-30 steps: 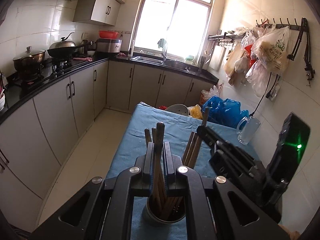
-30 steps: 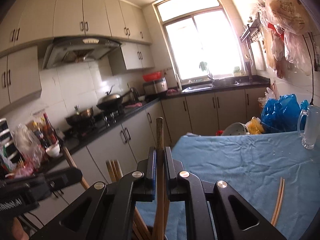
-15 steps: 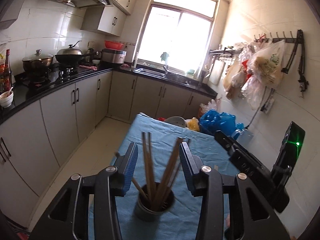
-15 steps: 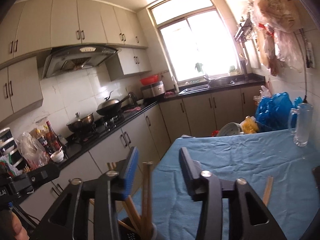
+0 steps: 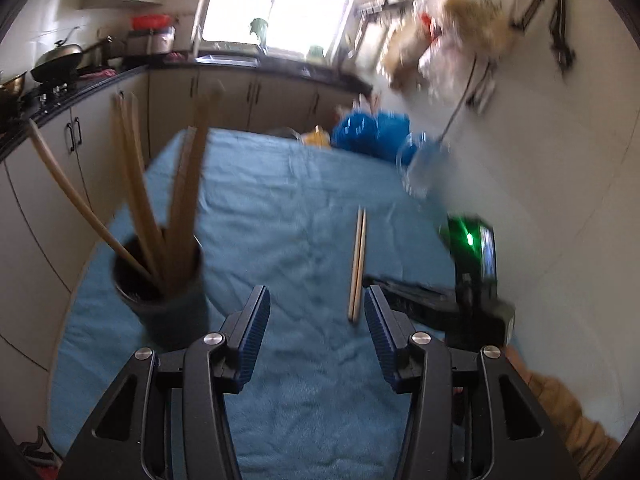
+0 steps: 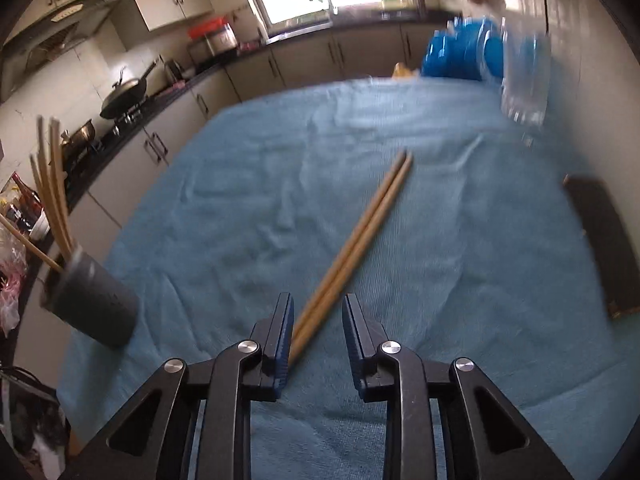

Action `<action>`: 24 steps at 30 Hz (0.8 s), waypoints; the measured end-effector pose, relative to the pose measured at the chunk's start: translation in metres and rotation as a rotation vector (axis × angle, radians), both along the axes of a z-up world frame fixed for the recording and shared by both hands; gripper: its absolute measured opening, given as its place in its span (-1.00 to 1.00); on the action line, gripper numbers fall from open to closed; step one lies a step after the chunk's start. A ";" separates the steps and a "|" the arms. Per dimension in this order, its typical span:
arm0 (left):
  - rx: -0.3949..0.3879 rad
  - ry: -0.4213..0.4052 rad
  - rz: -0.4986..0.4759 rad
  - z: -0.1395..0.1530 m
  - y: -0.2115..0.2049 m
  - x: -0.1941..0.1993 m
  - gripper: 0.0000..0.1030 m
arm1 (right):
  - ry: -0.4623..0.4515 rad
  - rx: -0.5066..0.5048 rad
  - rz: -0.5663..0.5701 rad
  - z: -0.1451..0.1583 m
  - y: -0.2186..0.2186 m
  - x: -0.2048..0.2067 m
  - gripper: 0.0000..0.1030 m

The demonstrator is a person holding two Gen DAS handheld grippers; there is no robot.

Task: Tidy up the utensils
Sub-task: 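Move the left tool back to the towel and grasp another chopstick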

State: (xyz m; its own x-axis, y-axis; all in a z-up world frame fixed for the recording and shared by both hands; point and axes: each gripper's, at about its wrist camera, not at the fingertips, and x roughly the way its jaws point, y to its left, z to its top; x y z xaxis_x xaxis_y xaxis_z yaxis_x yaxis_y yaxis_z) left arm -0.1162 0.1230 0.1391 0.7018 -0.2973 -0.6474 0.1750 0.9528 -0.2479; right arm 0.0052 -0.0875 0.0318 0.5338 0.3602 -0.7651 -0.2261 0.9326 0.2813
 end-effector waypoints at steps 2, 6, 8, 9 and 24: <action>0.040 0.022 -0.004 -0.012 -0.009 0.002 -0.07 | -0.001 -0.036 0.022 -0.004 0.006 -0.001 -0.47; 0.053 0.058 0.004 -0.025 -0.013 0.009 -0.07 | -0.005 -0.157 0.034 -0.014 0.023 -0.005 -0.48; 0.049 0.073 0.008 -0.031 -0.013 0.012 -0.07 | -0.018 -0.205 0.011 -0.012 0.024 -0.006 -0.48; 0.050 0.076 0.009 -0.032 -0.012 0.013 -0.07 | -0.004 -0.241 0.002 -0.013 0.023 -0.005 -0.48; 0.118 0.198 -0.106 -0.081 -0.077 0.075 -0.07 | 0.068 -0.262 -0.157 -0.013 -0.064 -0.005 -0.82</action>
State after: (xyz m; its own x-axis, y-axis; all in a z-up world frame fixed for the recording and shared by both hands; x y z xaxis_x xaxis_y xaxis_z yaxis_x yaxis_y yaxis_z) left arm -0.0411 0.0460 0.0576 0.5269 -0.2769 -0.8036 0.2347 0.9561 -0.1756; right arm 0.0005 -0.1519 0.0184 0.5120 0.0631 -0.8567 -0.0628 0.9974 0.0359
